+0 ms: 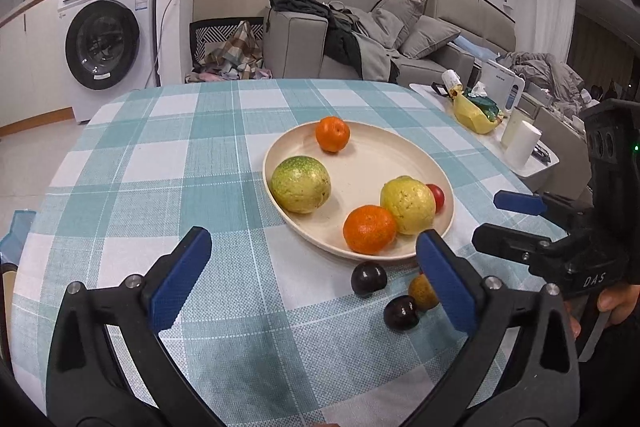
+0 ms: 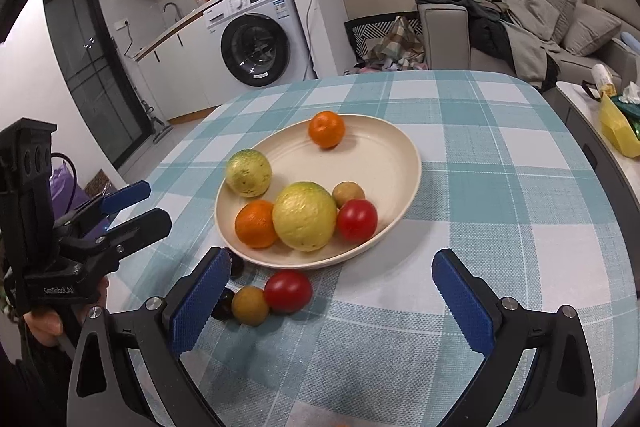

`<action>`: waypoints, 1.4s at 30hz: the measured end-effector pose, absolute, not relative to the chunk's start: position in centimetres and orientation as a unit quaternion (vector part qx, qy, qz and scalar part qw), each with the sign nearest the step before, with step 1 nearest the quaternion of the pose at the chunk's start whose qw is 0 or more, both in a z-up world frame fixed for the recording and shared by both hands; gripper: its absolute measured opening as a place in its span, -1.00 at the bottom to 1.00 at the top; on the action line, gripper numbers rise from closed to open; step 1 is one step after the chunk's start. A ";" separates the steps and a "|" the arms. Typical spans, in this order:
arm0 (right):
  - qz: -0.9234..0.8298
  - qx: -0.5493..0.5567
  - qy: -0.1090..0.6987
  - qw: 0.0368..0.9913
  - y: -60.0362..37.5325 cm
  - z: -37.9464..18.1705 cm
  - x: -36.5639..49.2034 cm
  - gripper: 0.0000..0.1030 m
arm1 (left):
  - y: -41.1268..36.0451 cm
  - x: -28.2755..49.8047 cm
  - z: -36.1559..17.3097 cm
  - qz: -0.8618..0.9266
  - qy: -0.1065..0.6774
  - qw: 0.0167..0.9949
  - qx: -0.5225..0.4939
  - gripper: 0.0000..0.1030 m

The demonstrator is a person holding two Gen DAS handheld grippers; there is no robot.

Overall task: Organize fruits
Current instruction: 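Move both open tools back toward the remaining tomato and plums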

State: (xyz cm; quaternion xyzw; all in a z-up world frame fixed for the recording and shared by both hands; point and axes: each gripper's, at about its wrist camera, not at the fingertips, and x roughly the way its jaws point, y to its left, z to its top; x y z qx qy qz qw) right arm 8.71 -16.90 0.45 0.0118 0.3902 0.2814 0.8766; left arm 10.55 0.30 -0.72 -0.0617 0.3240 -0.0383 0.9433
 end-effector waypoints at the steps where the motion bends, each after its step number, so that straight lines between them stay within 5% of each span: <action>1: 0.283 0.009 0.391 0.876 -16.8 0.4 8.7 1.00 | 0.2 10.6 -0.8 -0.038 0.327 0.943 -0.059 0.98; 42: 0.247 -0.108 0.436 0.859 -14.7 -2.7 8.7 1.00 | 0.0 12.3 -3.6 -0.035 0.364 0.930 -0.045 0.98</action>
